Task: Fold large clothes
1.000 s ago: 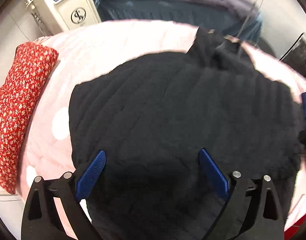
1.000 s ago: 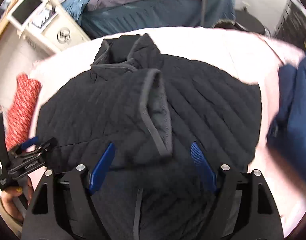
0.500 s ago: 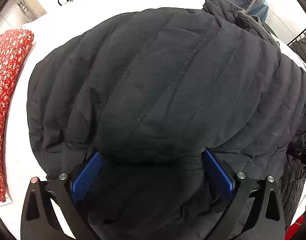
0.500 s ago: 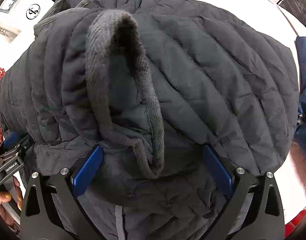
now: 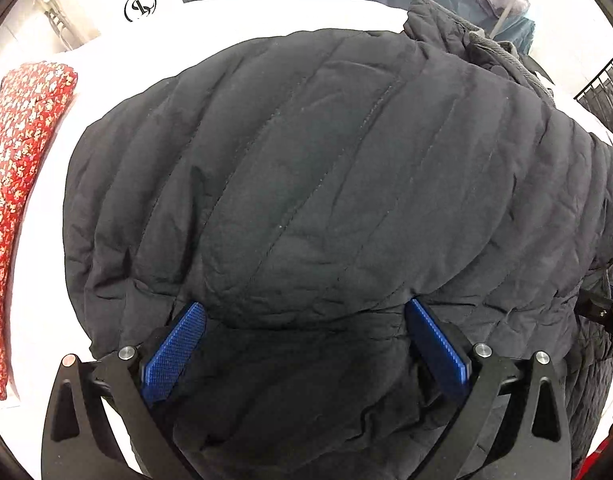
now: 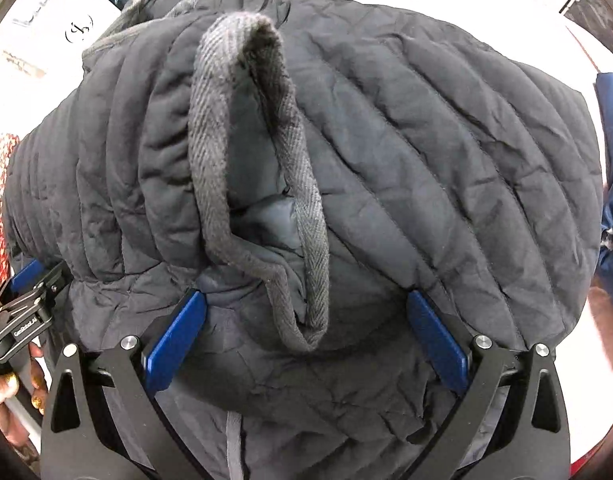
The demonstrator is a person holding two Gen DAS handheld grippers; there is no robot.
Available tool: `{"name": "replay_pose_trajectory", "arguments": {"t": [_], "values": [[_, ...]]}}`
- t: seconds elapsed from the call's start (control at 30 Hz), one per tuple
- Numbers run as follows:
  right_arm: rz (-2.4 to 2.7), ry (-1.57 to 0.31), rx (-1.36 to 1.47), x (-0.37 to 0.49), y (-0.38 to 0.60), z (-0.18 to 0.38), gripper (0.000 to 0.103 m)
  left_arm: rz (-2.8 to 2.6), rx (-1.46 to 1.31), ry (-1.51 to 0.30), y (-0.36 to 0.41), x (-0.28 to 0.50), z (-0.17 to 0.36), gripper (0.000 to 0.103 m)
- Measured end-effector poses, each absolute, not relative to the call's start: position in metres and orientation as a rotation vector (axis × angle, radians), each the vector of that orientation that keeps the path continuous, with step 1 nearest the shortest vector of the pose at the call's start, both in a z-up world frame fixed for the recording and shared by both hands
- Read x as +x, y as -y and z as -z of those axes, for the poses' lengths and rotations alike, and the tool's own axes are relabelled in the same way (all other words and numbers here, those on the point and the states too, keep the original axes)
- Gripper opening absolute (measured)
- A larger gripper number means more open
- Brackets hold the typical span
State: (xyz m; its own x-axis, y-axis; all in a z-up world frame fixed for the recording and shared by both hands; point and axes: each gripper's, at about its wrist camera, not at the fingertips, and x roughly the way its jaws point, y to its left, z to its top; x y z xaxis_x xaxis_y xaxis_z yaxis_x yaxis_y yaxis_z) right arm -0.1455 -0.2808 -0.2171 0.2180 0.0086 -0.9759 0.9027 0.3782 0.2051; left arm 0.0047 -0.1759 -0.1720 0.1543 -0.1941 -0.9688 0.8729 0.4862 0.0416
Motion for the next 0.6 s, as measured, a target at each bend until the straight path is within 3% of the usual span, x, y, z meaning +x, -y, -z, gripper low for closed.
{"name": "replay_pose_trajectory", "arguments": {"t": [0.2,0.6], "values": [[0.735,-1.091,1.11,-0.172,0.273,0.201,0.098,0.863,0.703,-1.19,0.163,0.001,0.152,0.097],[0.645,-1.088,0.977,-0.244,0.19,0.174,0.098,0.934,0.594,-1.138,0.055,-0.023,0.102,0.096]]}}
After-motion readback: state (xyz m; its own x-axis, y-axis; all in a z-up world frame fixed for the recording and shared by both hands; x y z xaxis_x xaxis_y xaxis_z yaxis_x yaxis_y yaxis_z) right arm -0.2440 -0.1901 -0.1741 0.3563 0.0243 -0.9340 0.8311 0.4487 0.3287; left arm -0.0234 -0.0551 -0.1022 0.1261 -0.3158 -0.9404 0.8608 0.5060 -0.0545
